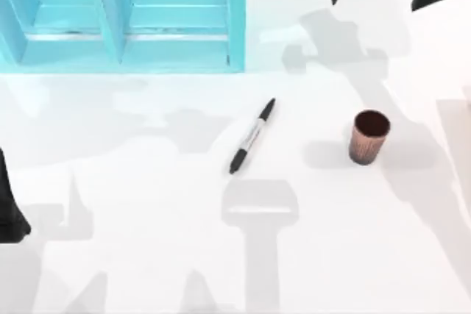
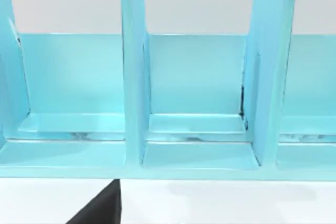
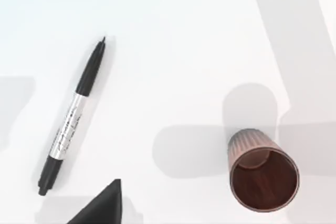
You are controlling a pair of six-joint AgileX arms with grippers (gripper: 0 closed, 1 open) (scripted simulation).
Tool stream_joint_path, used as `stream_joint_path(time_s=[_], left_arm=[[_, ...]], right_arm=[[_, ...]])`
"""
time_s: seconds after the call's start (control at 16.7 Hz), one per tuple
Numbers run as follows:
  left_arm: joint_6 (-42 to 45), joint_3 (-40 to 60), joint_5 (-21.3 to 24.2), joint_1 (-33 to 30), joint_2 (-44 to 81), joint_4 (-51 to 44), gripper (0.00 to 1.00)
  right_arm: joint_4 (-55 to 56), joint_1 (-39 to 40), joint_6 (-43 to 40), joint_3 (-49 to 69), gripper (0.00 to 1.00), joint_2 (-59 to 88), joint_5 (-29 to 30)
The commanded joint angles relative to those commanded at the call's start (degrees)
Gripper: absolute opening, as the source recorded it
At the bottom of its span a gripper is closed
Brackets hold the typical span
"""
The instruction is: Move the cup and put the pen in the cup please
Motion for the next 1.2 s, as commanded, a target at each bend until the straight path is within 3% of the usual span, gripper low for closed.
stream_joint_path(time_s=[0.66,1.2], left_arm=[[0.0,0.0,0.0,0.0,0.0,0.0,1.00],[0.0,0.0,0.0,0.0,0.0,0.0,1.00]], right_arm=[[31.6,10.5,32.6,-38.8,1.00,-3.6,-7.4],[35.8,11.6,35.9,-42.4,1.00,-3.3,-8.0]])
